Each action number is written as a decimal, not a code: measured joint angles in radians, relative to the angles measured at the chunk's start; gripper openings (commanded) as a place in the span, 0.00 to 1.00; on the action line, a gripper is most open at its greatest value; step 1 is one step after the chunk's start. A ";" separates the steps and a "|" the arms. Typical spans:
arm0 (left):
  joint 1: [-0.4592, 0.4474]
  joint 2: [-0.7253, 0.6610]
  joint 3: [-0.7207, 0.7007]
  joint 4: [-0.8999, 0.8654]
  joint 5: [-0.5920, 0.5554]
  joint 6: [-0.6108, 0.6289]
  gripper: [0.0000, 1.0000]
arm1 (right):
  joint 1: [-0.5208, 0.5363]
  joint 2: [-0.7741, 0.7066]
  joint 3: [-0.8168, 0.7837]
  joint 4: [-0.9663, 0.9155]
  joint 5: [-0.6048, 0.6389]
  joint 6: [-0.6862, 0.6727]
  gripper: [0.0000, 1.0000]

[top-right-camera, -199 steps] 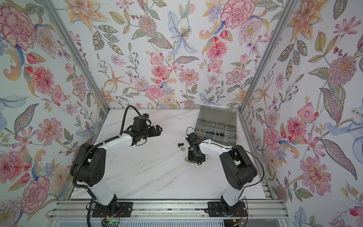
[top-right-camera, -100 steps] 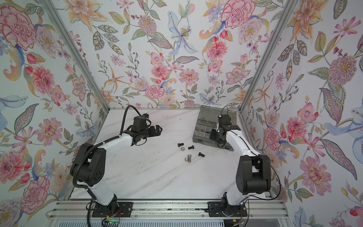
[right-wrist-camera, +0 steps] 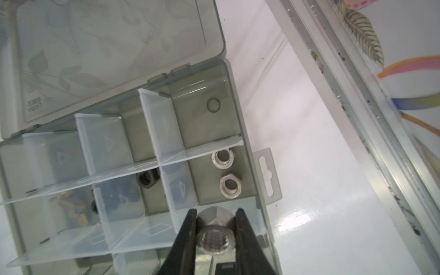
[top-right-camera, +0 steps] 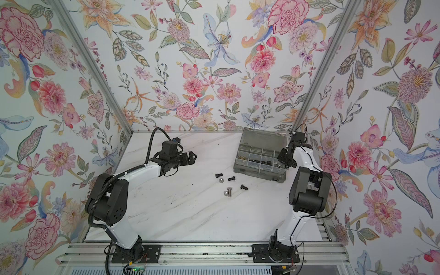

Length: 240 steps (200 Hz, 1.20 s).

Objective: Sort the screws and nuts into containers
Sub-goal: Place the nut into the container.

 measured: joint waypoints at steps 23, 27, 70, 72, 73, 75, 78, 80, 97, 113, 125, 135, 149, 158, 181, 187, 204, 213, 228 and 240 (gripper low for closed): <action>0.000 0.000 0.000 -0.003 0.000 0.000 0.99 | 0.006 0.052 0.013 0.002 0.022 -0.015 0.02; 0.000 0.000 0.000 -0.003 -0.001 0.000 0.99 | 0.008 0.058 0.013 0.000 0.025 -0.018 0.02; 0.000 0.000 0.000 -0.003 -0.003 0.001 0.99 | 0.021 0.075 0.016 -0.003 0.045 -0.032 0.08; 0.000 0.000 0.000 -0.003 -0.003 0.001 0.99 | 0.021 0.075 0.016 -0.003 0.046 -0.032 0.09; 0.000 0.000 0.000 -0.003 -0.003 0.001 0.99 | 0.021 0.075 0.016 -0.003 0.046 -0.032 0.10; 0.000 0.000 0.000 -0.003 -0.003 0.001 0.99 | 0.021 0.075 0.017 -0.003 0.047 -0.032 0.12; 0.000 0.000 0.000 -0.003 -0.003 0.001 0.99 | 0.021 0.075 0.018 -0.002 0.047 -0.032 0.14; 0.000 0.000 0.000 -0.003 -0.003 0.001 0.99 | 0.021 0.075 0.018 -0.002 0.047 -0.032 0.15; 0.000 0.000 0.000 -0.003 -0.003 0.000 0.99 | 0.021 0.075 0.023 -0.002 0.047 -0.032 0.28; 0.000 0.000 0.000 -0.003 -0.003 0.000 0.99 | 0.022 0.075 0.027 -0.003 0.045 -0.035 0.37; 0.000 0.000 0.000 -0.003 -0.003 0.000 0.99 | 0.024 0.075 0.033 -0.002 0.039 -0.043 0.42; 0.000 0.000 0.000 -0.003 -0.003 0.000 0.99 | 0.026 0.075 0.036 -0.002 0.032 -0.050 0.43; 0.000 0.000 0.000 -0.003 -0.003 0.000 0.99 | 0.028 0.075 0.038 -0.002 0.020 -0.052 0.45; 0.000 0.000 0.000 -0.003 -0.003 0.001 0.99 | 0.031 0.072 0.038 -0.002 0.015 -0.054 0.46; 0.000 0.000 0.000 -0.003 -0.003 0.000 0.99 | 0.041 0.041 0.034 -0.002 -0.012 -0.059 0.47; 0.000 0.000 0.000 -0.003 -0.003 0.000 0.99 | 0.048 0.020 0.027 -0.002 -0.020 -0.062 0.47; 0.000 0.000 0.000 -0.003 -0.003 0.000 0.99 | 0.081 -0.059 -0.004 -0.002 -0.046 -0.070 0.50; 0.000 0.000 0.000 -0.003 -0.003 0.000 0.99 | 0.113 -0.112 -0.024 -0.002 -0.062 -0.072 0.50; 0.000 0.000 0.000 -0.003 -0.003 0.000 1.00 | 0.183 -0.201 -0.065 0.004 -0.088 -0.072 0.52; 0.000 0.000 0.000 -0.003 -0.003 0.000 0.99 | 0.251 -0.257 -0.101 0.008 -0.109 -0.064 0.52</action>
